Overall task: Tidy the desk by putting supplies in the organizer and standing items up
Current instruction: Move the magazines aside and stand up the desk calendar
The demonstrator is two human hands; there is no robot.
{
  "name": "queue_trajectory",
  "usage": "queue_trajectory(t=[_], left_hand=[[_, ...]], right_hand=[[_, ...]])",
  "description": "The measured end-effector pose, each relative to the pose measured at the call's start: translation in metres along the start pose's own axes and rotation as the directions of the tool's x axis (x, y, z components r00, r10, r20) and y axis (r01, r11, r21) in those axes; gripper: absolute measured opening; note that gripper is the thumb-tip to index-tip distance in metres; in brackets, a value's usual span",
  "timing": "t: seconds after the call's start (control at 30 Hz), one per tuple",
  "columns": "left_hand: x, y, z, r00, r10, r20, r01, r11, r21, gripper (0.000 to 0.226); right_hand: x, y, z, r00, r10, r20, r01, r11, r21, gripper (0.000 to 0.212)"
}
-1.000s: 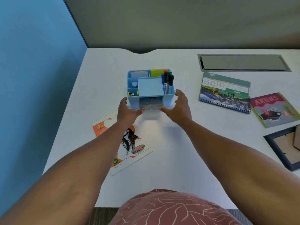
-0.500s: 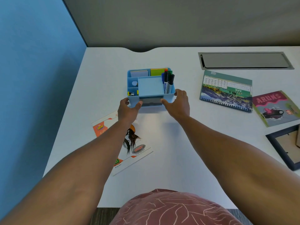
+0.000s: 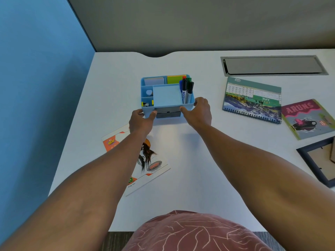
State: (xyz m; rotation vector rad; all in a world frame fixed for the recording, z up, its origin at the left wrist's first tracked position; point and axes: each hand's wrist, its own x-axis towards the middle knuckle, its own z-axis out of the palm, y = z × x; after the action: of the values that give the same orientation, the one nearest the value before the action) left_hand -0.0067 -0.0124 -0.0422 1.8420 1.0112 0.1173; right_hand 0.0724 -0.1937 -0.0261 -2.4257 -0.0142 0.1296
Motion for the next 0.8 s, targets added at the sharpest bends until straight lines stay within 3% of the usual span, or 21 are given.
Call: queue_trajectory(t=[0.23,0.5,0.6,0.7,0.8], left_hand=[[-0.002,-0.001,0.001,0.997,-0.026,0.066,0.034,0.992,-0.121,0.07],[-0.003,0.001,0.005,0.978,-0.041,0.203,0.098,0.955,-0.28,0.091],[-0.004,0.008,0.005,0.974,-0.095,0.203,0.161,0.928,-0.336,0.081],[-0.005,0.015,0.006,0.977,-0.116,0.176,0.176,0.911,-0.374,0.054],[-0.004,0.016,0.007,0.976,-0.151,0.156,0.196,0.922,-0.334,0.05]], right_hand=[[0.0,0.003,-0.003,0.997,0.042,0.065,-0.054,0.981,0.186,0.047],[-0.002,-0.003,-0.006,0.978,0.155,0.138,-0.194,0.922,0.336,0.043],[0.0,-0.006,-0.005,0.96,0.214,0.179,-0.267,0.89,0.37,0.033],[0.001,-0.009,-0.01,0.936,0.265,0.233,-0.341,0.848,0.405,0.037],[0.001,-0.012,-0.013,0.906,0.306,0.293,-0.411,0.803,0.431,0.035]])
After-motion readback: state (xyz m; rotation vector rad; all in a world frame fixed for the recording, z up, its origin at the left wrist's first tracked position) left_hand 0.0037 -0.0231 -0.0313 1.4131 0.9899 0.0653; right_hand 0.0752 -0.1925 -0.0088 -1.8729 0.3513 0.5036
